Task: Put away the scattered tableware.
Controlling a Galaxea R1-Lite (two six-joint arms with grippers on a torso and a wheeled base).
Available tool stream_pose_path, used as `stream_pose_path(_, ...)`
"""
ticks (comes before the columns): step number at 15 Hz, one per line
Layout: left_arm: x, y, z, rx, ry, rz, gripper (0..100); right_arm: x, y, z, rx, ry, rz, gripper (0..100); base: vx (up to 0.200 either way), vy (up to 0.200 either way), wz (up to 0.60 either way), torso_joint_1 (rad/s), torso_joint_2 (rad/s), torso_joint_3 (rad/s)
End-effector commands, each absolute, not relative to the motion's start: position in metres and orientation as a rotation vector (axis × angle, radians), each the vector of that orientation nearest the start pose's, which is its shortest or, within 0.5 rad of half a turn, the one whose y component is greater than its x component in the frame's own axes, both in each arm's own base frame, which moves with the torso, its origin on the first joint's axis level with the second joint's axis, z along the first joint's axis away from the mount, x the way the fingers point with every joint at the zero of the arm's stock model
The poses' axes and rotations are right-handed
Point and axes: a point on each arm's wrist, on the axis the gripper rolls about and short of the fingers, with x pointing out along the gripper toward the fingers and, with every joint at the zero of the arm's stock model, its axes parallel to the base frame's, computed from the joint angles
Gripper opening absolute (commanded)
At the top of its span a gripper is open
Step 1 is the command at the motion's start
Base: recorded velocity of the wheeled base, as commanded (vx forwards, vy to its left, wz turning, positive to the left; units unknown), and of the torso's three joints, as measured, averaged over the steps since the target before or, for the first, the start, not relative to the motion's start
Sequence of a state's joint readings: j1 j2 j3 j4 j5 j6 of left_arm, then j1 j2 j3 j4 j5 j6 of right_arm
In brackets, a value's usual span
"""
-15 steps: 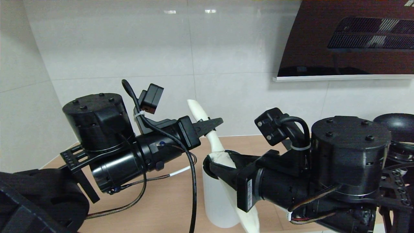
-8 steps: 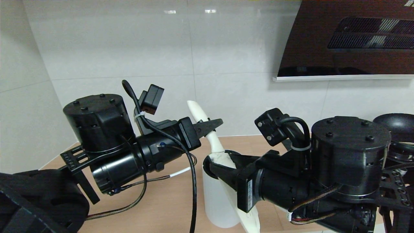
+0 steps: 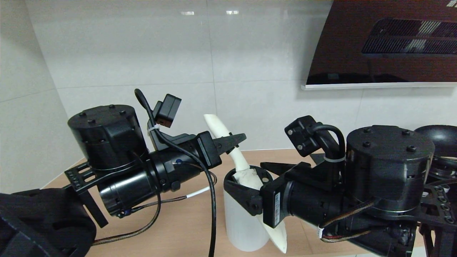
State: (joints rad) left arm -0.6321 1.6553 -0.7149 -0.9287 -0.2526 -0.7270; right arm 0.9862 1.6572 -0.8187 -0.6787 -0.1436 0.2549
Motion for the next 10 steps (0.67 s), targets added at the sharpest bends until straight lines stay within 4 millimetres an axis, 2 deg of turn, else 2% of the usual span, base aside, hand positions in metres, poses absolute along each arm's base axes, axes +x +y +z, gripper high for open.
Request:
stream_pose_path(1,0.229,-0.175,0.207,-0.680,0.312,-0.847,0,0.167,0.247,0.205,0.153,0.242,0.820,100,0.000,0.000,0.00,0.000,0.00,0.000)
stream_pose_path(3,0.227,-0.173,0.213,-0.680,0.296,-0.853,0,0.171,0.242,0.208,0.159,0.228,0.787,100,0.000,0.000,0.00,0.000,0.00,0.000)
stream_pose_path(5,0.228,-0.171,0.217,-0.652,0.277,-0.839,0,0.178,0.228,0.218,0.177,0.192,0.740,100,0.000,0.000,0.00,0.000,0.00,0.000)
stream_pose_path(6,0.232,-0.168,0.225,-0.633,0.256,-0.781,0,0.183,0.213,0.227,0.186,0.158,0.700,100,0.000,0.000,0.00,0.000,0.00,0.000)
stream_pose_path(8,0.242,-0.163,0.254,-0.605,0.191,-0.652,0,0.184,0.189,0.242,0.175,0.092,0.650,100,0.000,0.000,0.00,0.000,0.00,0.000)
stream_pose_path(10,0.252,-0.161,0.273,-0.549,0.194,-0.500,0,0.184,0.168,0.249,0.186,0.060,0.595,100,0.000,0.000,0.00,0.000,0.00,0.000)
